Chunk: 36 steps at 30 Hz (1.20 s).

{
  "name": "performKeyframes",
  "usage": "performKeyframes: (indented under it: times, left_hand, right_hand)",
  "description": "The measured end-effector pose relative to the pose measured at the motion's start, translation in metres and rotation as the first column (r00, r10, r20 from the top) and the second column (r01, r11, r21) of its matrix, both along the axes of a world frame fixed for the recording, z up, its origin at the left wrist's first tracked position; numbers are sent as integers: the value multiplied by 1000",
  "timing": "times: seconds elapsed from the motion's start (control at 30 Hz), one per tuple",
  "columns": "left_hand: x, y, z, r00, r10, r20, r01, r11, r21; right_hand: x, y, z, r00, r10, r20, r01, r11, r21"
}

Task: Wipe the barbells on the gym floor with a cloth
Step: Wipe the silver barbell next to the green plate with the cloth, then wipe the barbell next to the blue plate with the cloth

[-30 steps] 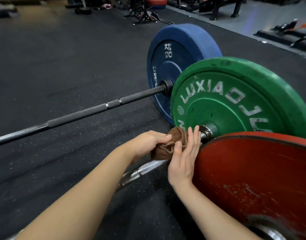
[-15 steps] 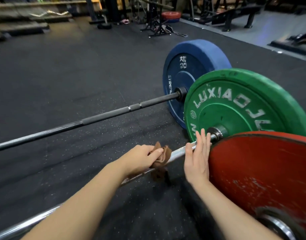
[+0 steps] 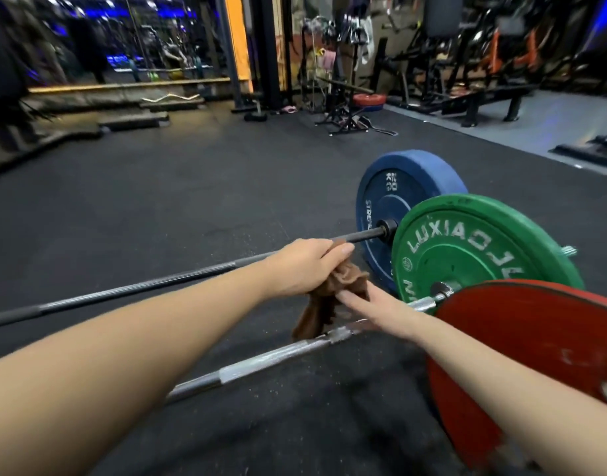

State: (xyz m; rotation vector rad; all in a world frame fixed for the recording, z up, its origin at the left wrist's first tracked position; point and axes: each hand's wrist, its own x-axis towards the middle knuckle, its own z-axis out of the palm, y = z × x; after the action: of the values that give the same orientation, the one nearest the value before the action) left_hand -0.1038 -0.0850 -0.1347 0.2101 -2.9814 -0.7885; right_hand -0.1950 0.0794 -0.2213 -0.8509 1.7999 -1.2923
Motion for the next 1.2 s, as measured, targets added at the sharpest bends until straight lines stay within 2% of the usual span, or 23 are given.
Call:
performKeyframes:
  times: [0.07, 0.13, 0.2, 0.3, 0.37, 0.43, 0.53, 0.6, 0.67, 0.7, 0.73, 0.77, 0.83, 0.9, 0.97, 1.0, 1.1, 1.17, 1.2]
  left_hand:
    - [22, 4, 13, 997, 19, -79, -7, 989, 146]
    - [41, 2, 18, 989, 39, -144, -6, 975, 221]
    - [57, -4, 17, 992, 56, -117, -29, 974, 224]
    - [75, -14, 20, 990, 105, -91, -81, 967, 240]
    - [83, -21, 16, 983, 175, -52, -150, 937, 316]
    - [93, -25, 7, 980, 193, 50, -197, 898, 394]
    - [109, -28, -2, 943, 190, 274, -328, 676, 660]
    - [115, -29, -8, 931, 108, 348, -354, 501, 790]
    - [115, -27, -9, 946, 42, 320, -320, 262, 911]
    - [114, -26, -6, 957, 61, 282, -289, 162, 944]
    - [111, -24, -4, 963, 106, 246, -257, 109, 960]
    - [108, -24, -1, 963, 159, 218, -236, 102, 966]
    - [104, -24, 0, 956, 227, 185, -227, 180, 957]
    - [104, -23, -8, 958, 222, 182, -237, 254, 938]
    - [103, -24, -20, 954, 226, 196, -250, 244, 937]
    - [101, -25, -27, 947, 248, 203, -256, 204, 945]
    - [96, -26, -37, 926, 296, 233, -272, 97, 958]
    - [89, -28, -44, 912, 317, 261, -303, 88, 949]
    - [86, -30, -50, 902, 338, 270, -324, 115, 939]
  right_hand:
    - [17, -5, 36, 941, 109, 320, -67, 988, -139]
    - [32, -5, 68, 897, 171, 407, -95, 975, -199]
    - [50, -6, 91, 918, 126, 377, -60, 981, -182]
    - [67, -11, 103, 981, -87, 175, 106, 989, -101]
    - [76, -11, 111, 978, -197, 67, 203, 975, -95]
    - [81, -17, 129, 950, -306, 66, 313, 940, -136]
    - [85, -35, 161, 900, -376, 222, 419, 886, -200]
    - [90, -47, 170, 887, -351, 300, 417, 888, -193]
    - [93, -56, 162, 895, -342, 286, 398, 901, -171]
    - [93, -58, 150, 891, -365, 270, 415, 896, -157]
    - [92, -57, 136, 888, -389, 243, 429, 892, -139]
    - [90, -57, 119, 889, -409, 208, 436, 893, -108]
    - [86, -54, 91, 910, -396, 126, 401, 916, -16]
    - [81, -54, 71, 916, -390, 96, 388, 921, 40]
    - [80, -57, 60, 921, -385, 53, 382, 922, 59]
    - [81, -59, 55, 931, -362, 53, 358, 930, 81]
    - [94, -61, 51, 948, -206, 243, 176, 974, 140]
    - [101, -62, 47, 927, -130, 351, 96, 989, 113]
    - [100, -64, 43, 929, -114, 351, 84, 992, 99]
